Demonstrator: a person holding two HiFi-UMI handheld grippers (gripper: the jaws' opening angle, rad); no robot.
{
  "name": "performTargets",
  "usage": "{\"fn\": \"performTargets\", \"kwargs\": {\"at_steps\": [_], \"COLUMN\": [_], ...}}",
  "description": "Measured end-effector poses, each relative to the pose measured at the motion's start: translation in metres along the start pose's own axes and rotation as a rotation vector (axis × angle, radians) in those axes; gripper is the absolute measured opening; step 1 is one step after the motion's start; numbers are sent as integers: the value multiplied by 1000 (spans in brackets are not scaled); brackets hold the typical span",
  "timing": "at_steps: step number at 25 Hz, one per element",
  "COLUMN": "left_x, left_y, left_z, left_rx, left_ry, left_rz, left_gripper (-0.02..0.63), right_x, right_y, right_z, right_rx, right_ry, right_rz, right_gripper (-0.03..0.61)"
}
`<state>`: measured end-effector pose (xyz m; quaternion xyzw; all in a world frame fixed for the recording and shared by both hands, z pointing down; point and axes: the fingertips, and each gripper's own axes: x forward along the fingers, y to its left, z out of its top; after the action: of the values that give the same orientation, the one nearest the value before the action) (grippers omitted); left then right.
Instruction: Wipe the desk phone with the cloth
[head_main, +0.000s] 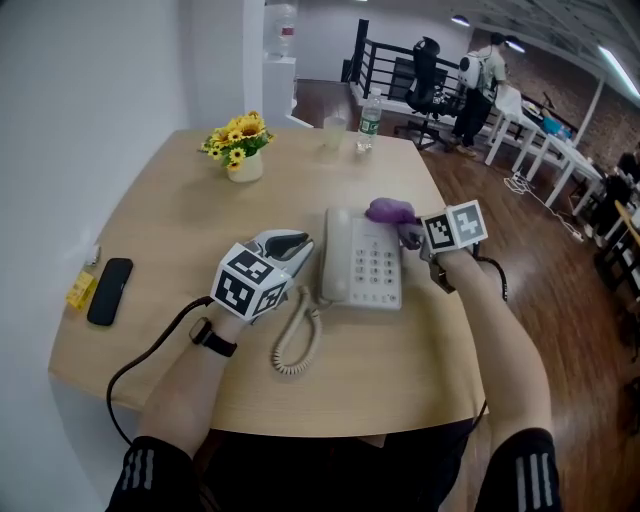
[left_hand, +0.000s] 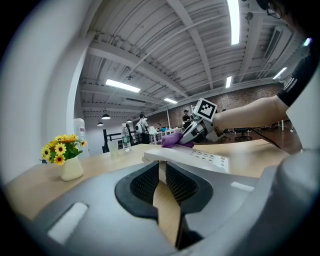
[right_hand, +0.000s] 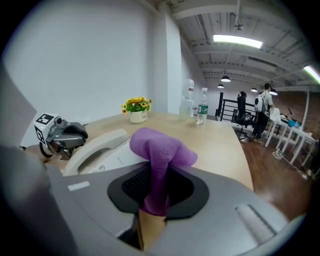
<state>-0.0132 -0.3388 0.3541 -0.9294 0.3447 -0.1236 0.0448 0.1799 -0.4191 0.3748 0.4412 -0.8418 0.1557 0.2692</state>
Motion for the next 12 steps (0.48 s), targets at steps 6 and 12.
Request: {"fn": "performTargets", "kwargs": {"at_steps": [6, 12], "left_x": [0, 2], "left_y": [-1, -3], "left_z": [-1, -3], "left_rx": [-3, -1], "left_ry": [8, 12], "left_rz": [-6, -13], "left_gripper": [37, 37], "right_x": [-21, -48], "right_y": [28, 65], "right_z": [-41, -79], "right_rx": [-25, -124], "right_ry": [14, 29], "right_rz": [81, 139], "right_gripper": [74, 74]}}
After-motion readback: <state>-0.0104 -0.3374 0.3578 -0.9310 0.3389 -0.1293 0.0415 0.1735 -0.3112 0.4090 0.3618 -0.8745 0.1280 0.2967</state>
